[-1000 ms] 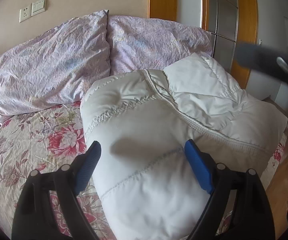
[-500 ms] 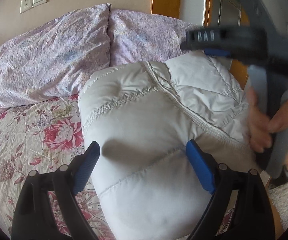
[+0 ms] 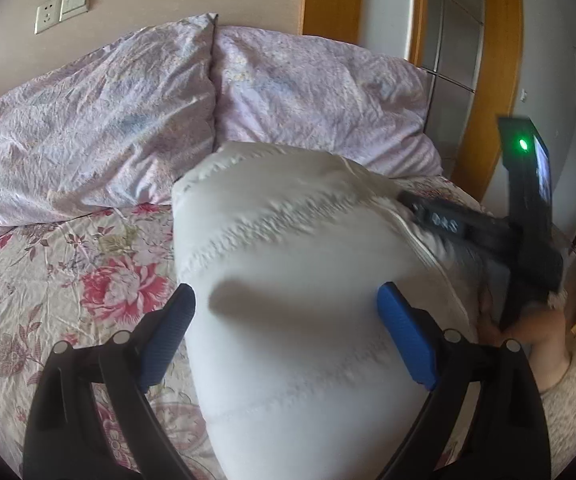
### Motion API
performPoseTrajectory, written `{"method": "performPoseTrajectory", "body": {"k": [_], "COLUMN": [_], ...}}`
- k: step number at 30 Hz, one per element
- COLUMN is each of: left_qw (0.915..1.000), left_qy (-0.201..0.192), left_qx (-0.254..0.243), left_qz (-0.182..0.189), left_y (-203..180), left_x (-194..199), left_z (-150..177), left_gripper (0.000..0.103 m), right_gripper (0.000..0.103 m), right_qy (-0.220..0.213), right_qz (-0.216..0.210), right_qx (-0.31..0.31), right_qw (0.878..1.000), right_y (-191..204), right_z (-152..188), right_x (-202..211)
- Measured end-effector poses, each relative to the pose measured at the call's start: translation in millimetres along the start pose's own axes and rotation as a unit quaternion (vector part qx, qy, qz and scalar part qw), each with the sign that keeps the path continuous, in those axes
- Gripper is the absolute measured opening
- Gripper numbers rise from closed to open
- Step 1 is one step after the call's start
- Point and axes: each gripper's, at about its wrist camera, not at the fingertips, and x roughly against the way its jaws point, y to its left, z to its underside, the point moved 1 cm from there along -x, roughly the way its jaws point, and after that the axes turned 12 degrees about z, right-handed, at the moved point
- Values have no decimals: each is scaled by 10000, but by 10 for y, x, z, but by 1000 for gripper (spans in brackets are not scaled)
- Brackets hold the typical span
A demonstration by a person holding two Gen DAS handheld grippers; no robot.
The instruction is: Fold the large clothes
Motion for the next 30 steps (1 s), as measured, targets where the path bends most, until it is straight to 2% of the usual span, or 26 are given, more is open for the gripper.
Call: {"method": "performPoseTrajectory", "body": {"k": [6,11,18,30], "left_qw": [9998,9985,9985,9983], "left_qy": [113,194,310,166], "left_qx": [-50,-249,-83,44], "left_qz": [-161,-437,-442,-550], "left_y": [-47,-113,-11,75], "left_x": [-201,-375,-536,-659], "left_z": [-122,-105,-96,-24], "left_gripper": [93,100,101,101], "right_gripper": [56,58,60,62], "right_qy": [1,157,459,657], "right_qz": [38,18,66,12], "right_qx": [59,97,357,544], "right_qw": [10000,9998,9983,9964], "right_y": [-8,-4,112,212], "right_z": [88,119,105,89], "right_x": [-42,-139,-340,-563]}}
